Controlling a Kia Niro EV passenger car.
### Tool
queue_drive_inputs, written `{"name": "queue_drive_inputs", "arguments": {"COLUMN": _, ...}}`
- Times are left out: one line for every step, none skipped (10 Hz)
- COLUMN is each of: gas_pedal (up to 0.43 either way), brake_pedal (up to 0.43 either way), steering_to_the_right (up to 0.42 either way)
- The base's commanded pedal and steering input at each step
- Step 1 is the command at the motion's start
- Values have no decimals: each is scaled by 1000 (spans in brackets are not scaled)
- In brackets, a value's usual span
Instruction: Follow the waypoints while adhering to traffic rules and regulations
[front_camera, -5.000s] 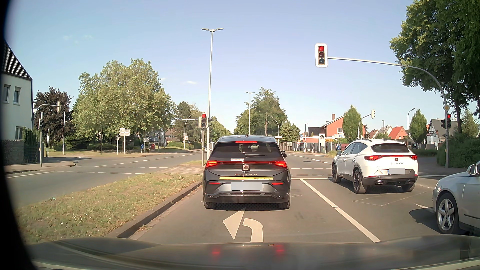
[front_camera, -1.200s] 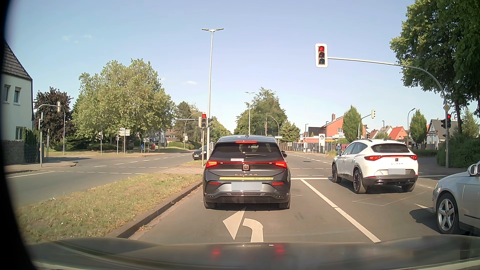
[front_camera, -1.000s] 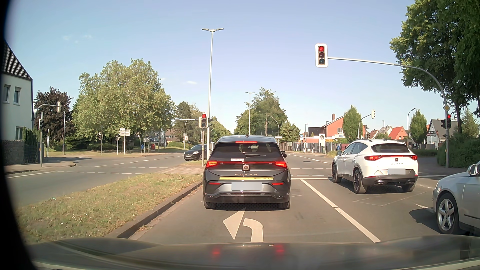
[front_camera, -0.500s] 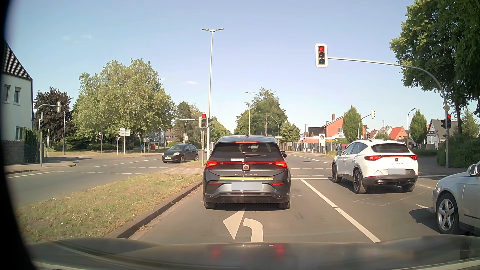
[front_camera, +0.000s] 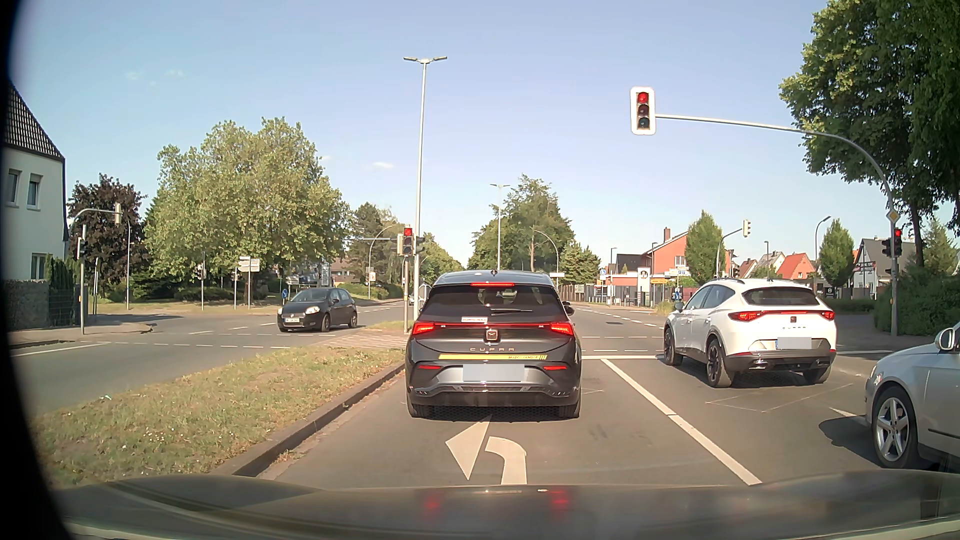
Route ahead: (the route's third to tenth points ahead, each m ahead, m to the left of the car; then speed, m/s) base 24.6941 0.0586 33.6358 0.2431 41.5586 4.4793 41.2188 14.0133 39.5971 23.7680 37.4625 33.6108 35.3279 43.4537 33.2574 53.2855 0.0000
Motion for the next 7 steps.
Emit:
{"name": "queue_drive_inputs", "arguments": {"gas_pedal": 0, "brake_pedal": 195, "steering_to_the_right": -8}}
{"name": "queue_drive_inputs", "arguments": {"gas_pedal": 0, "brake_pedal": 201, "steering_to_the_right": -9}}
{"name": "queue_drive_inputs", "arguments": {"gas_pedal": 0, "brake_pedal": 195, "steering_to_the_right": -8}}
{"name": "queue_drive_inputs", "arguments": {"gas_pedal": 0, "brake_pedal": 201, "steering_to_the_right": -9}}
{"name": "queue_drive_inputs", "arguments": {"gas_pedal": 0, "brake_pedal": 195, "steering_to_the_right": -8}}
{"name": "queue_drive_inputs", "arguments": {"gas_pedal": 0, "brake_pedal": 195, "steering_to_the_right": -9}}
{"name": "queue_drive_inputs", "arguments": {"gas_pedal": 0, "brake_pedal": 195, "steering_to_the_right": -9}}
